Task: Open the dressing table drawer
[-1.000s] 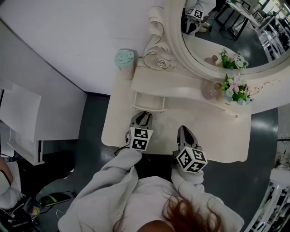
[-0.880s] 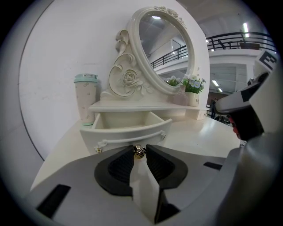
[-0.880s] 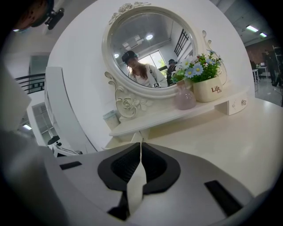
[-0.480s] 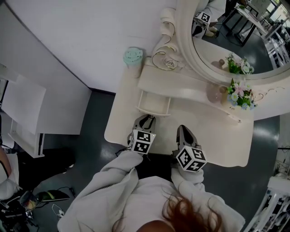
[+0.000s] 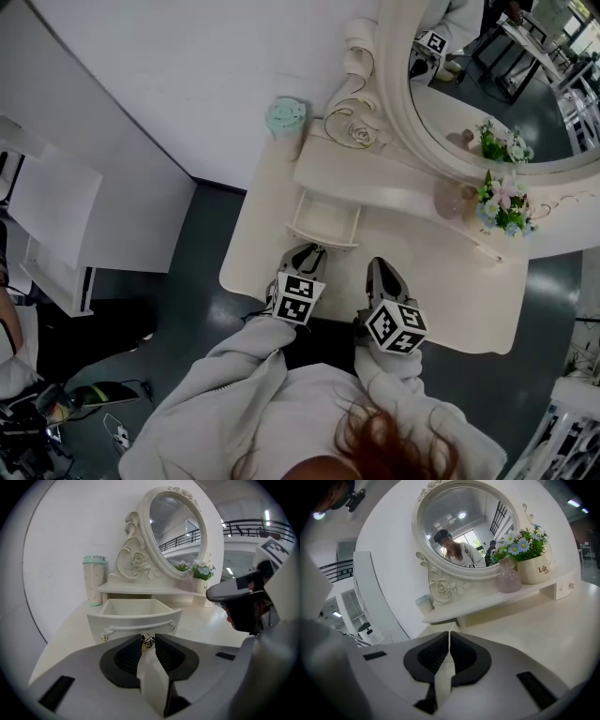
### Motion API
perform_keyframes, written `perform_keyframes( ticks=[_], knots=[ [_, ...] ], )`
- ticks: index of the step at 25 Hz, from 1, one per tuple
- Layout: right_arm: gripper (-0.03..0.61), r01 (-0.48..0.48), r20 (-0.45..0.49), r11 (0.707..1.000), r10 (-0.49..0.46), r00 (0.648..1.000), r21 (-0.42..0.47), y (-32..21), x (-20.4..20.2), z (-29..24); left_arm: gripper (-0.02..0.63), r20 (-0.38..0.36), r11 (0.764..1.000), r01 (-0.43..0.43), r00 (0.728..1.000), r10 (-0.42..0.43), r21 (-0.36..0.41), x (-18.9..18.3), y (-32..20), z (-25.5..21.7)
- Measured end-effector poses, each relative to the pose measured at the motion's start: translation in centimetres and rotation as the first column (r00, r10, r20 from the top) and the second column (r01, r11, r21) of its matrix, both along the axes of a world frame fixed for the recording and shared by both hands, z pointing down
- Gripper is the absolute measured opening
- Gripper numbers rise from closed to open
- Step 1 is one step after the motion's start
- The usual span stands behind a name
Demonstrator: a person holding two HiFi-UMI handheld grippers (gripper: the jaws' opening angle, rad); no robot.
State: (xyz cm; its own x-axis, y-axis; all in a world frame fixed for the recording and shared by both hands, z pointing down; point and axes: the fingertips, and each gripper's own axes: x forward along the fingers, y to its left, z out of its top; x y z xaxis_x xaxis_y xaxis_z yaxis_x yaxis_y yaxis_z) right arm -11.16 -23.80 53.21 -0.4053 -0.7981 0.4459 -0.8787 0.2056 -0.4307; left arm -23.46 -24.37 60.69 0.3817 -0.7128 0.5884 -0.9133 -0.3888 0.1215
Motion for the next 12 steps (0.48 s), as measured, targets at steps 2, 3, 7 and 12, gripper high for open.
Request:
perform_keyframes(
  ticks=[2,3,7,12],
  knots=[
    [0.037,-0.001,0.0,1.0,0.001,1.0,-0.001,-0.1,0.0,0.0,0.101,-0.017,1.0,-0.001,1.0,0.0,-0.017,0.1,0.1,0.2],
    [0.037,-0.001,0.0,1.0,0.001,1.0,-0.001,-0.2,0.0,0.0,0.101,-0.02,1.0,-0.006,1.0,0.005,-0.029,0.1,0.2,0.4],
    [0.037,-0.005,0.0,1.0,0.005,1.0,0.0,-0.6,0.0,0.0,0.12,-0.041,0.996,-0.054,0.998,0.051,-0.077,0.6,0.8,1.3],
    [0.037,-0.01,0.005,1.0,0.01,1.0,0.001,-0.9,-0.1,0.1,0.149,-0.093,0.987,-0.108,0.991,0.097,-0.123,0.4,2.0,1.2]
  ],
)
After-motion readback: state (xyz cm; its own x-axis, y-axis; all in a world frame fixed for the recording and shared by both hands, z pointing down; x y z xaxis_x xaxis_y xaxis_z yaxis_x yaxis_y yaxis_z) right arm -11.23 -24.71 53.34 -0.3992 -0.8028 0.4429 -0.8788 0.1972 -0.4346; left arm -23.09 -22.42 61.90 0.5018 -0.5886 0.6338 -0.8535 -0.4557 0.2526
